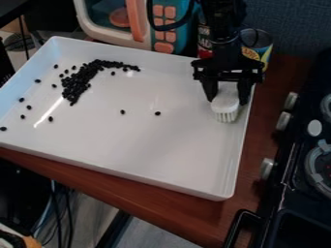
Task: Sweep into pile
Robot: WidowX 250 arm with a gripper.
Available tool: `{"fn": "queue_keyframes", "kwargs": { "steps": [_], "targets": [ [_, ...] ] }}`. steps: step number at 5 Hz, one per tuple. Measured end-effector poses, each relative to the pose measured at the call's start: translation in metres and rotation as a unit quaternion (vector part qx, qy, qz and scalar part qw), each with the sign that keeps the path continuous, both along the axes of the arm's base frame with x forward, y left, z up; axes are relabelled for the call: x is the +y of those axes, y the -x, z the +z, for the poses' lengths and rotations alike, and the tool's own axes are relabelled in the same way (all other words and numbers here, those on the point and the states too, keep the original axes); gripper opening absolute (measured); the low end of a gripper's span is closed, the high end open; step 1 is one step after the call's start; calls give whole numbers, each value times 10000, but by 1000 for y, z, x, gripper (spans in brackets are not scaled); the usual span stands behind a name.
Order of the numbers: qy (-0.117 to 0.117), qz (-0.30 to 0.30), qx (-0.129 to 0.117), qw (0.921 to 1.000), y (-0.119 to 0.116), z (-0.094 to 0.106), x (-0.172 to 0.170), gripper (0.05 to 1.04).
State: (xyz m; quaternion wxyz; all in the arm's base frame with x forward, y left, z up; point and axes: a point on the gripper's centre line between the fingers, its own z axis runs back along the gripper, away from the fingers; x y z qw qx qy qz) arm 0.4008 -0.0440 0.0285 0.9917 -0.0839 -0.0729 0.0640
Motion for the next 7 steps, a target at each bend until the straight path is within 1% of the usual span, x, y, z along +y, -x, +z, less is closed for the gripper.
{"fn": "queue_keyframes", "kwargs": {
  "steps": [1,2,4,5,6,7],
  "targets": [
    [-27,116,10,9999,4,-4,19,740],
    [-161,190,-6,9997,11,-5,43,740],
    [-351,417,-38,9985,20,-4,85,740],
    [-412,453,-28,9981,22,-5,97,740],
    [-467,584,-51,9972,24,-4,114,740],
    [-574,856,-31,9947,30,-4,141,740]
  ]
}}
